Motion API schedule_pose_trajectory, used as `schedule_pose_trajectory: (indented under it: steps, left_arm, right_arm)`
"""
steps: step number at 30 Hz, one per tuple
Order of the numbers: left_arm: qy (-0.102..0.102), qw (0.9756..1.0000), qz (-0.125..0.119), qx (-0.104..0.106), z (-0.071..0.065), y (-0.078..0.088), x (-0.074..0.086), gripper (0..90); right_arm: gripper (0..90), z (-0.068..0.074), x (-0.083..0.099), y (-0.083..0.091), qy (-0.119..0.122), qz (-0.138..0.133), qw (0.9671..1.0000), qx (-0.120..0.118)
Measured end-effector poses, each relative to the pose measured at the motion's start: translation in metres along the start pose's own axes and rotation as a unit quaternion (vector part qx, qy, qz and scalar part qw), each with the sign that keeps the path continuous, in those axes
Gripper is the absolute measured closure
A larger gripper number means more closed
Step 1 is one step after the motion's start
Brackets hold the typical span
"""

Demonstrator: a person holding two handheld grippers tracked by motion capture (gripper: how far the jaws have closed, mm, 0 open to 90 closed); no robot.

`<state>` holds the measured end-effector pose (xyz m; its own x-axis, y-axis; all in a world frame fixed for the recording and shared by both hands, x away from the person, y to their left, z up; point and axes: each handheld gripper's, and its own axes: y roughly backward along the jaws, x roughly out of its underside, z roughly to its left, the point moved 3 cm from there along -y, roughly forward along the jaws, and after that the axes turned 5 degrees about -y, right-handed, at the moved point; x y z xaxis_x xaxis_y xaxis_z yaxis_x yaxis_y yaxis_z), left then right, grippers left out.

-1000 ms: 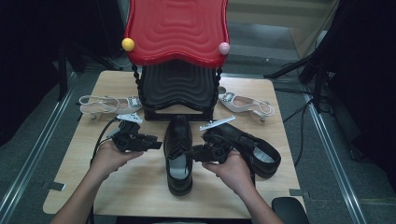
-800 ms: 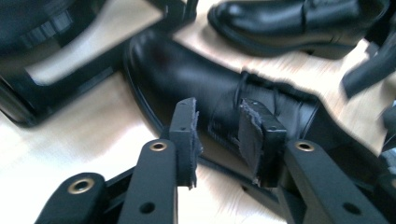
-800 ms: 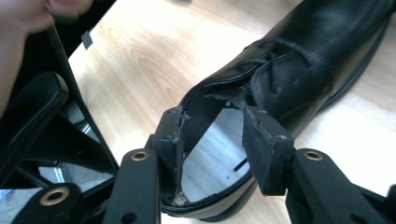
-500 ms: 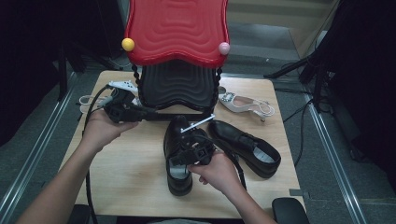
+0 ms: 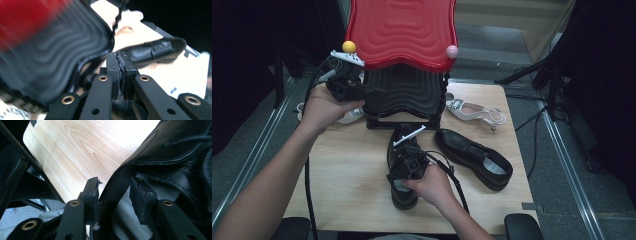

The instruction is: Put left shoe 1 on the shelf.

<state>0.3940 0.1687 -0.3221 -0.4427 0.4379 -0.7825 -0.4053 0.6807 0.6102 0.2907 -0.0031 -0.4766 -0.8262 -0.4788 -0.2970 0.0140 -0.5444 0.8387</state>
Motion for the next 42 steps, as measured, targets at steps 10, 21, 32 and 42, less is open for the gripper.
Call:
schedule_pose_trajectory:
  steps: [10,21,32,42]
  left_arm:
    - [-0.017,0.9995,-0.024,-0.01,0.003,0.01,-0.057,88.0]
    - [-0.005,0.9992,-0.02,-0.034,0.018,-0.003,-0.104,87.4]
    - [0.012,0.9987,-0.009,-0.049,0.03,-0.014,-0.106,89.2]
    - [0.012,0.9987,-0.005,-0.05,0.031,-0.015,-0.106,90.0]
  right_arm:
    - [59.1,0.002,-0.001,-0.018,0.006,0.018,0.9998,0.01]
    - [57.8,0.007,0.0,-0.028,0.012,0.028,0.999,0.034]
    - [60.3,0.009,-0.002,-0.042,0.028,0.05,0.9948,0.084]
    - [78.9,0.005,0.002,-0.031,0.054,0.083,0.9916,0.083]
